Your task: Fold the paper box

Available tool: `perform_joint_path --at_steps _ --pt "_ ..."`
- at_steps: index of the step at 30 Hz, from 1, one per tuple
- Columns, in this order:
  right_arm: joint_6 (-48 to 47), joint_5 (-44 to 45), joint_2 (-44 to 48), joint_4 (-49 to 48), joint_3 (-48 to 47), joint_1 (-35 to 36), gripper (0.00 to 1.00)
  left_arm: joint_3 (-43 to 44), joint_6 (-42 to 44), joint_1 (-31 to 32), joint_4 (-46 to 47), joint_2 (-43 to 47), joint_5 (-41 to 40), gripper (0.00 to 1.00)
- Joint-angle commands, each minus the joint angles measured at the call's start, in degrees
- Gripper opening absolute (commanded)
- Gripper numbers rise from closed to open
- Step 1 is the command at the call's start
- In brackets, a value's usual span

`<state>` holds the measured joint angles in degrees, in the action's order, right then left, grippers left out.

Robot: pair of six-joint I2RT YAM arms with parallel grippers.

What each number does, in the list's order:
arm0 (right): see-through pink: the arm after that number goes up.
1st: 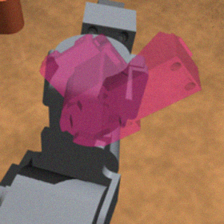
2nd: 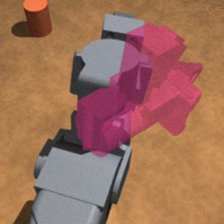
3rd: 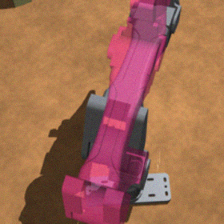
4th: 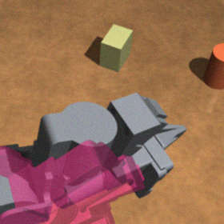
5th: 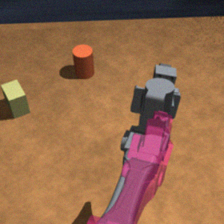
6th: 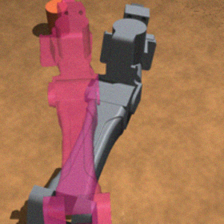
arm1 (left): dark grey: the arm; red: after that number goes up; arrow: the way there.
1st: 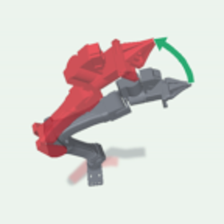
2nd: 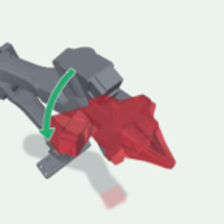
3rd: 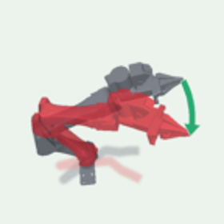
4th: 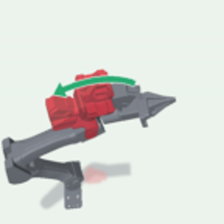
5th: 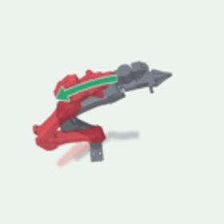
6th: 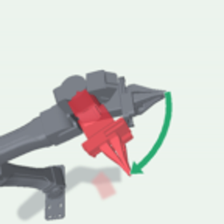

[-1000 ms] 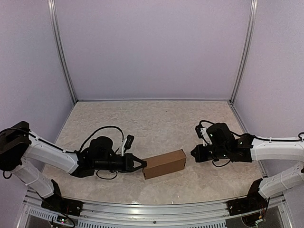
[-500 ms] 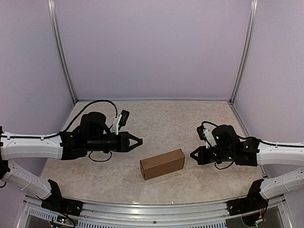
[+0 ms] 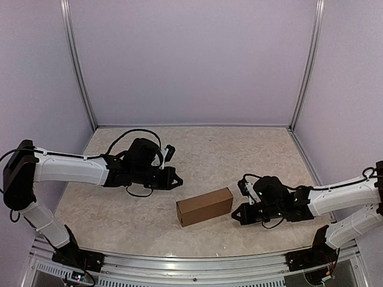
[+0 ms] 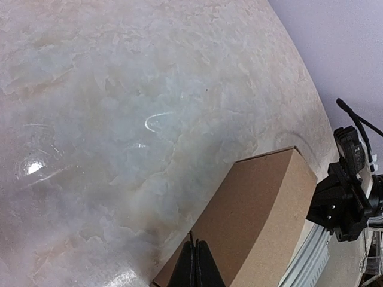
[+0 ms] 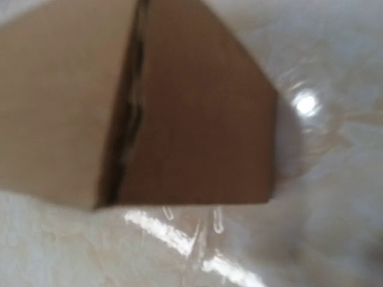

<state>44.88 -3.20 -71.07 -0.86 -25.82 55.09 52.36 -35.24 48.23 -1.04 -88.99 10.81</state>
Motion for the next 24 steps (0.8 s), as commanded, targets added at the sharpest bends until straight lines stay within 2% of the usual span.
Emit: perform_joint_path --at_steps 1,12,24 --pt "3.37 0.65 -6.16 -7.32 -0.89 2.27 0.0 3.0 1.32 -0.33 -0.87 -5.43 3.37 0.0" --pt "6.39 2.28 -17.44 -16.6 -5.67 3.36 0.0 1.23 1.0 1.82 1.43 -8.22 5.03 0.0" --pt "4.29 -0.18 -29.74 -20.46 -16.99 3.36 0.0 -5.51 -2.59 5.22 5.76 -4.36 1.27 0.0"
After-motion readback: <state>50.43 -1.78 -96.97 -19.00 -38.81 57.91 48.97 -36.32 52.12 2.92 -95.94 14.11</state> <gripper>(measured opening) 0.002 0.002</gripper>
